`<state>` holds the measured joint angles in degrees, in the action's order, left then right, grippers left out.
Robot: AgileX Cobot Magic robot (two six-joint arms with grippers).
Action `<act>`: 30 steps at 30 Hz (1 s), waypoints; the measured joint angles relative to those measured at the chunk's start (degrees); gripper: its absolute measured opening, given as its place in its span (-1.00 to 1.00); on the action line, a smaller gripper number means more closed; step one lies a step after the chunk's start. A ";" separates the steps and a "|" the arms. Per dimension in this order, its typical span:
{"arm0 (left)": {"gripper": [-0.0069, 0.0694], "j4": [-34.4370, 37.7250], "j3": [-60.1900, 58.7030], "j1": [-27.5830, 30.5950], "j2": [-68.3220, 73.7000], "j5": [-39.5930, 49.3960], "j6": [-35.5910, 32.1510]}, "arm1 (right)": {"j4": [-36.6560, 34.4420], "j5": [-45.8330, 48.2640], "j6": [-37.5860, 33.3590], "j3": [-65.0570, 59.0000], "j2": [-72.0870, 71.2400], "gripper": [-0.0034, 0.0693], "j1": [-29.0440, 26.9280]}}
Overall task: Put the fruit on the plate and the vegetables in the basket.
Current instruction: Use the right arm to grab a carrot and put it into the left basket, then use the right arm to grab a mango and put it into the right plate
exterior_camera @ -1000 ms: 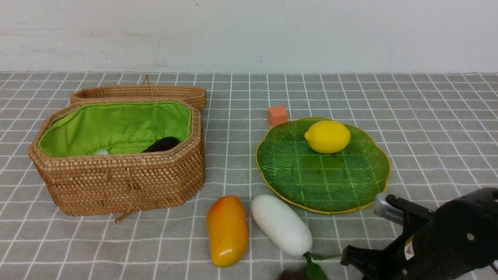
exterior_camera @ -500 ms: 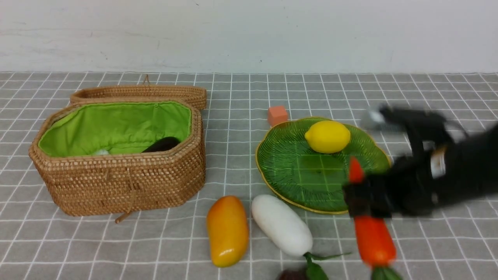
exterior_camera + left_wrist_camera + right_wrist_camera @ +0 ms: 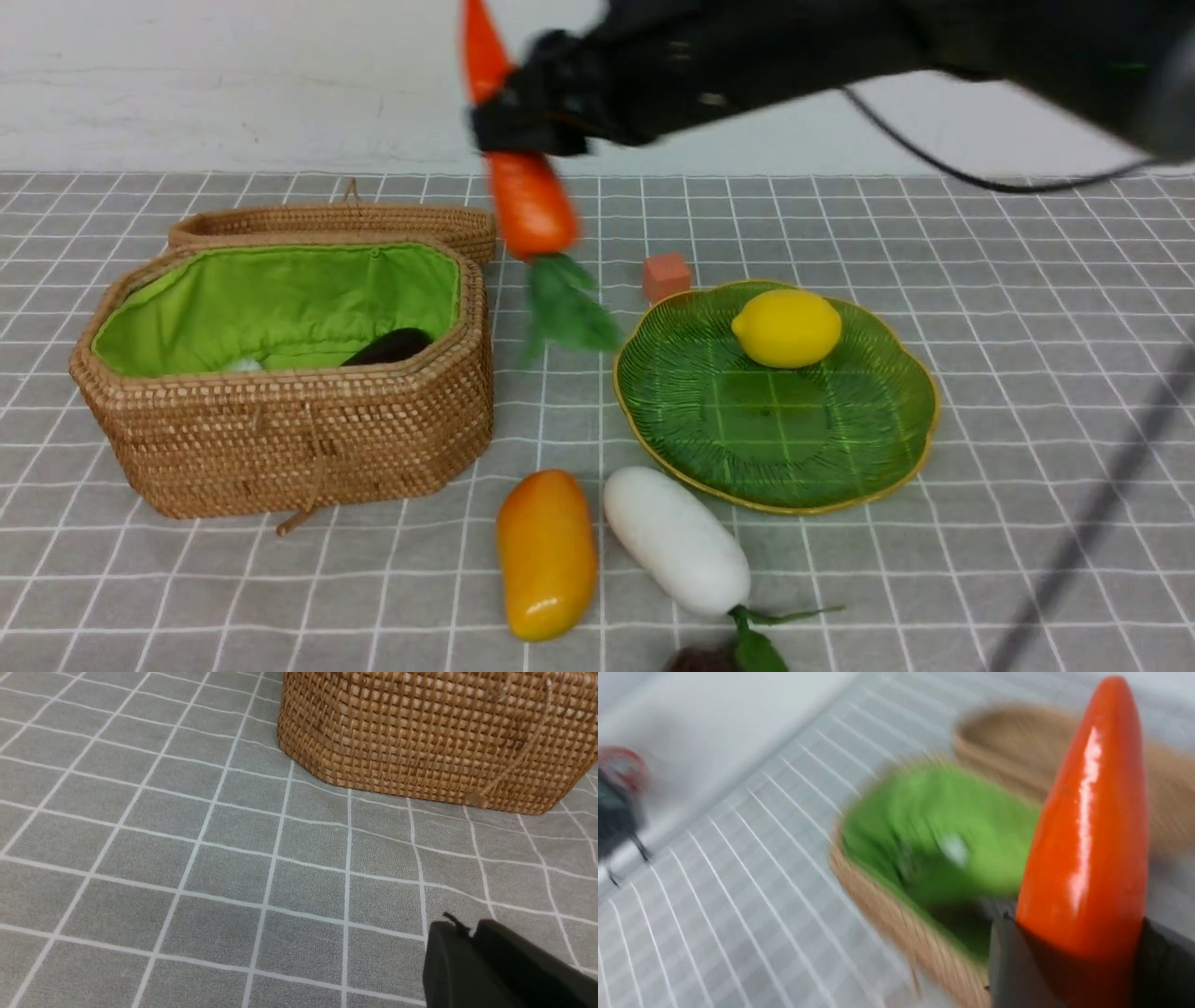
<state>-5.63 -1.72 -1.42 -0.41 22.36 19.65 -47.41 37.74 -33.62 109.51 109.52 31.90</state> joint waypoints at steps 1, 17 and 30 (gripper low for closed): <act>-0.66 0.00 0.00 0.00 0.00 0.00 0.00 | -2.02 -2.10 -2.86 3.38 3.34 -0.10 1.15; -0.63 0.00 0.00 0.00 0.00 0.00 0.00 | -6.35 -17.64 -15.54 11.25 18.76 0.66 7.54; -0.62 0.00 0.00 0.00 0.00 0.00 0.00 | 22.26 21.56 2.30 11.63 2.38 0.86 2.04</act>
<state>-5.63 -1.72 -1.42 -0.41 22.36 19.65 -25.15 59.30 -31.33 121.15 111.91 33.93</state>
